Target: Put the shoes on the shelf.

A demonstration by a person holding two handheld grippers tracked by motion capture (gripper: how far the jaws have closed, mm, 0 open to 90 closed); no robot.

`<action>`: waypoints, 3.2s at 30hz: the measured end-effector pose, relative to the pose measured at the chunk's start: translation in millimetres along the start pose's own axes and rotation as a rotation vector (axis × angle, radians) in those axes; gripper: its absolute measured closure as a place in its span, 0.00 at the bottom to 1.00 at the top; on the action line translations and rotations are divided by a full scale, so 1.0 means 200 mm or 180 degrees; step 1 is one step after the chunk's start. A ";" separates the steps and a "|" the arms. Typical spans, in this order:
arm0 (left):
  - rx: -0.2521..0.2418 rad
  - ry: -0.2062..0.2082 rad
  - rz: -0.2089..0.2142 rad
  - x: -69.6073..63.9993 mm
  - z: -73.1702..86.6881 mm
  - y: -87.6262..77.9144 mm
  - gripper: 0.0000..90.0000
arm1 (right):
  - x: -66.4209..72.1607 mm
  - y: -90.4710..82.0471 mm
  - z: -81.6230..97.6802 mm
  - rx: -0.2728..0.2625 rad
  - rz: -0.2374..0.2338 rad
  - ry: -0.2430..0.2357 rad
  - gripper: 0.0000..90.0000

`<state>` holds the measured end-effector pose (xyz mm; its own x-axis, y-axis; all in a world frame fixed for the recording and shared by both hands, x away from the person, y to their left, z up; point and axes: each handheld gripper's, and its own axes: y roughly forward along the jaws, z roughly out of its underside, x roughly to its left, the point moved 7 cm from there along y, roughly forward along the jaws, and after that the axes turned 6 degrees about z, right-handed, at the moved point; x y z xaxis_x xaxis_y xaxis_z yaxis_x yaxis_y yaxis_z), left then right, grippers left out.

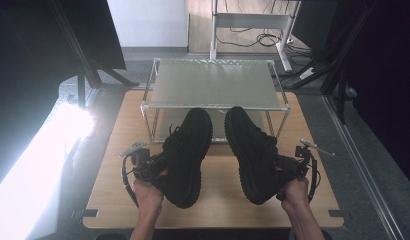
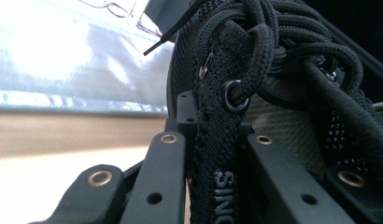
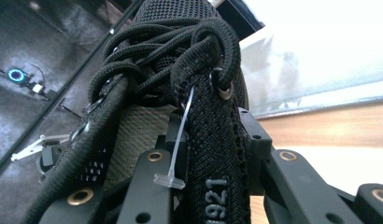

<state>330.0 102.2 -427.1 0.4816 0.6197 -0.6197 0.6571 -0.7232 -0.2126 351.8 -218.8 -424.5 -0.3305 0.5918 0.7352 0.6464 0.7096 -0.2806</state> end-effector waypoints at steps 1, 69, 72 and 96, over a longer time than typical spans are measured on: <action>-0.0020 -0.0001 0.0007 -0.01 -0.01 0.00 0.91 | 0.01 0.00 -0.01 -0.0008 -0.0015 0.0009 0.79; -0.0253 -0.0422 -0.0458 0.17 -0.84 0.52 0.90 | 0.09 0.54 -0.78 -0.0393 0.0498 0.0462 0.79; -0.0233 -0.0408 -0.0499 0.18 -0.87 0.54 0.90 | 0.09 0.56 -0.82 -0.0419 0.0552 0.0456 0.79; 0.0014 -0.0290 -0.0958 0.22 -0.99 0.69 0.87 | 0.02 0.70 -0.95 -0.0404 0.1014 0.0278 0.76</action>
<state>556.8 90.5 -333.4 0.2117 0.7765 -0.5935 0.7598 -0.5127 -0.3998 572.4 -189.7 -343.2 -0.0420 0.7369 0.6747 0.7897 0.4381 -0.4295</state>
